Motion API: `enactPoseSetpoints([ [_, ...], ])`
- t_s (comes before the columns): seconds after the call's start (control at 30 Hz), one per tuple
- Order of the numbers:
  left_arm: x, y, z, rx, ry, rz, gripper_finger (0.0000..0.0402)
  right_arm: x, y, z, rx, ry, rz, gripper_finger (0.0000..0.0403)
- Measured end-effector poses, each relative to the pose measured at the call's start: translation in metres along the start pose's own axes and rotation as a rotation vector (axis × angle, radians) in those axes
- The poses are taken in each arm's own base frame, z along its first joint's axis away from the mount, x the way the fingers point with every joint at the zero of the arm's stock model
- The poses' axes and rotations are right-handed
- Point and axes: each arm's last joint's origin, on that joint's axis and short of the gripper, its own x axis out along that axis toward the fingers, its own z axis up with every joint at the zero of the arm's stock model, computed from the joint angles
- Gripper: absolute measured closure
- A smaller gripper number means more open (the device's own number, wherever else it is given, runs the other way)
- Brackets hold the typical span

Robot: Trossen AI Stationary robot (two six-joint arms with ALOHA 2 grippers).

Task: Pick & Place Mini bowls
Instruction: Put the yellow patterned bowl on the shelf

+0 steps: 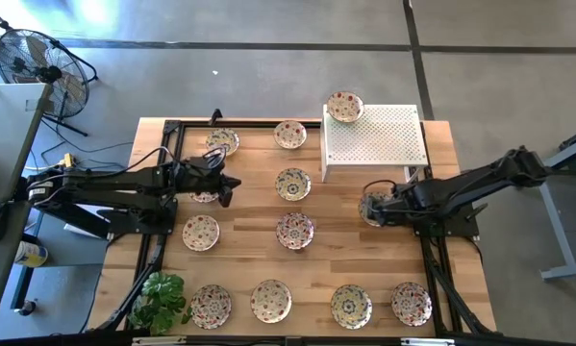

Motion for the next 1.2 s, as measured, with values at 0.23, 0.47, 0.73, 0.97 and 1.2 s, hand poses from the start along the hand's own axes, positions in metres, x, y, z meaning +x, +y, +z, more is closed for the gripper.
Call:
enactPoseSetpoints([
  [0.23,0.000,0.002,0.002,0.002,-0.052,0.071,0.0401,0.013,0.009,0.001,0.016,-0.048,-0.063,0.0219],
  [0.47,0.000,0.002,0.002,0.010,-0.053,0.071,0.0401,0.025,0.022,-0.001,-0.004,-0.059,-0.048,0.0219],
  [0.73,0.000,0.002,0.003,-0.014,-0.072,0.086,0.0401,0.030,0.029,0.003,-0.067,-0.094,-0.032,0.0226],
  [0.97,0.000,0.001,0.005,-0.025,-0.093,0.079,0.0401,0.032,0.032,0.012,-0.067,-0.156,-0.025,0.0275],
  [1.2,0.000,0.000,0.006,-0.029,-0.108,0.071,0.0401,0.035,0.039,0.019,-0.111,-0.167,-0.014,0.0339],
])
